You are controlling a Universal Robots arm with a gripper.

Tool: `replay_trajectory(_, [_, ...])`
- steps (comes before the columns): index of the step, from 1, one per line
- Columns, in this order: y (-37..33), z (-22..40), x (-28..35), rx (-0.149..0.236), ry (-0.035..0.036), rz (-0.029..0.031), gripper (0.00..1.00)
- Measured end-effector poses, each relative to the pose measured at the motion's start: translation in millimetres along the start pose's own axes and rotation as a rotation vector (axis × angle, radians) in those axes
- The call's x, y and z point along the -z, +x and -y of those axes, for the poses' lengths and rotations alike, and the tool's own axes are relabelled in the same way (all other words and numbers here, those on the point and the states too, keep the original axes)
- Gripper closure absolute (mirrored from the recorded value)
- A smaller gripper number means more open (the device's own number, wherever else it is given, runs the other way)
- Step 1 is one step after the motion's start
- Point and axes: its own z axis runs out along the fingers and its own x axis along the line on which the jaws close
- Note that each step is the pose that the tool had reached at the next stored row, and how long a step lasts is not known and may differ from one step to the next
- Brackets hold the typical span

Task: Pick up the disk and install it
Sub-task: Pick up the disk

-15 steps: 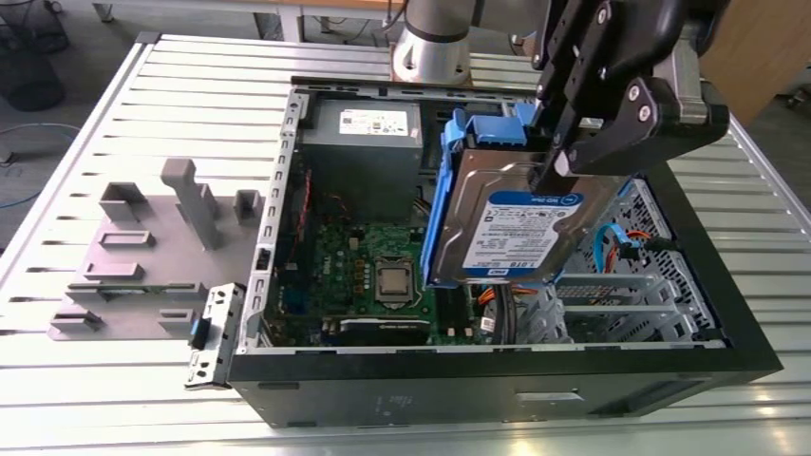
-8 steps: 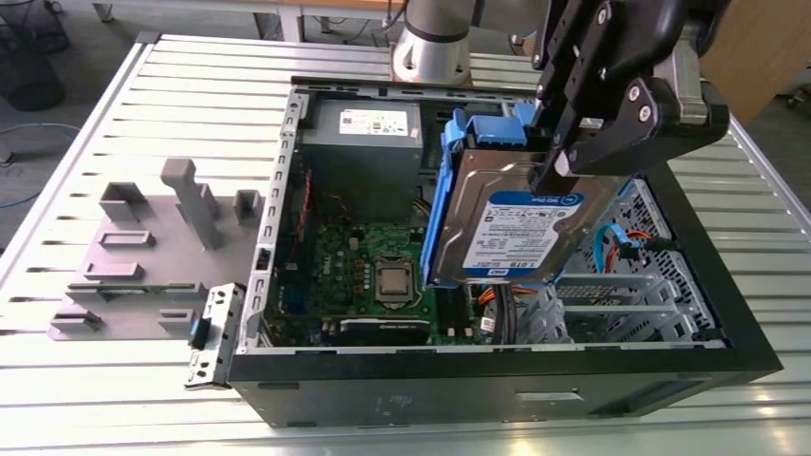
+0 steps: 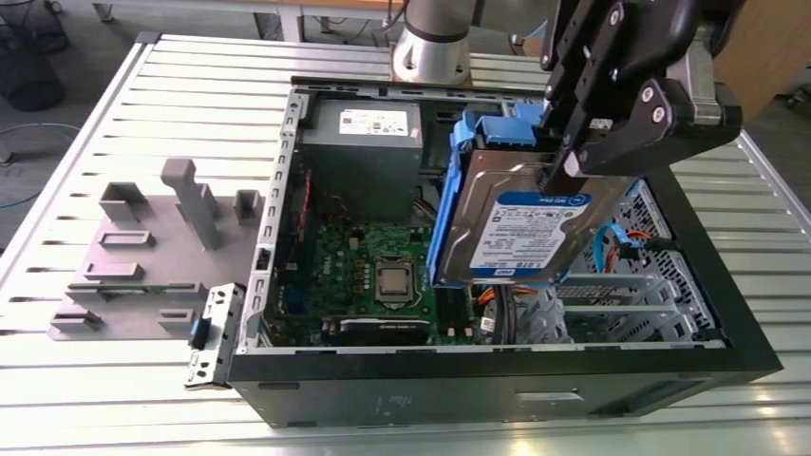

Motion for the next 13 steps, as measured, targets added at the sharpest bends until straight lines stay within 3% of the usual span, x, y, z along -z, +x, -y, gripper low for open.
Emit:
replay_trajectory(5, [-0.2,9.6,0.1,0.000,0.0000,-0.0006,0.65])
replay_trajectory(13, [-0.6,34.8,-0.3,0.000,-0.0004,-0.0005,0.65])
